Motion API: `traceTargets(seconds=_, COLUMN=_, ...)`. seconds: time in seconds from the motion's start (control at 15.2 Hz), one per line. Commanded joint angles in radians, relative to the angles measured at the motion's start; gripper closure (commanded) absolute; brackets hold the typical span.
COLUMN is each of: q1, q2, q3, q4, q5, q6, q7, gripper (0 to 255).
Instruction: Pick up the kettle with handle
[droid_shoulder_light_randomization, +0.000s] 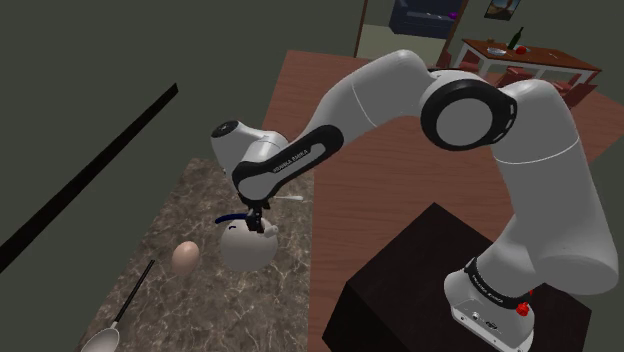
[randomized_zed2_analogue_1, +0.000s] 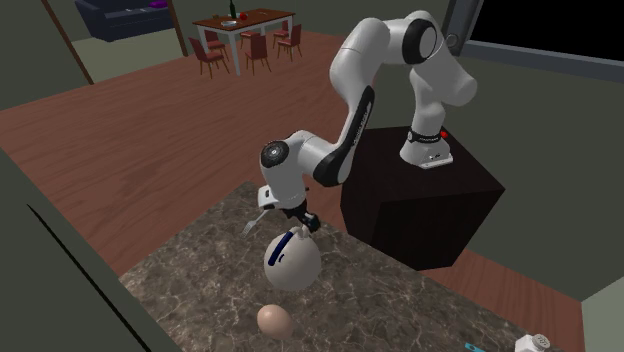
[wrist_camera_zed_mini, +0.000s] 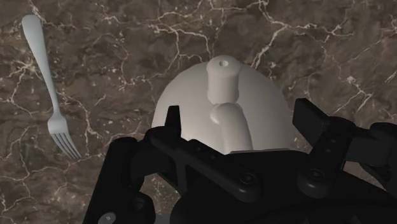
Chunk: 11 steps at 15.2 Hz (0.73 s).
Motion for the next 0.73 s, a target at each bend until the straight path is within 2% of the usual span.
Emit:
traceTargets(seconds=0.0, q1=0.004, q2=0.021, q3=-0.003, q4=0.008, q5=-0.005, q6=0.013, q7=0.002, gripper=0)
traceTargets(seconds=0.33, q1=0.008, q2=0.056, q3=-0.01, q4=0.017, q5=-0.012, q6=0.039, q7=0.006, gripper=0)
traceTargets(seconds=0.4, q1=0.008, q2=0.054, q3=-0.01, q4=0.014, q5=-0.012, q6=0.04, q7=0.005, gripper=255)
traceTargets(seconds=0.66, q1=0.008, q2=0.055, q3=-0.01, q4=0.015, q5=-0.012, q6=0.04, q7=0.006, gripper=255)
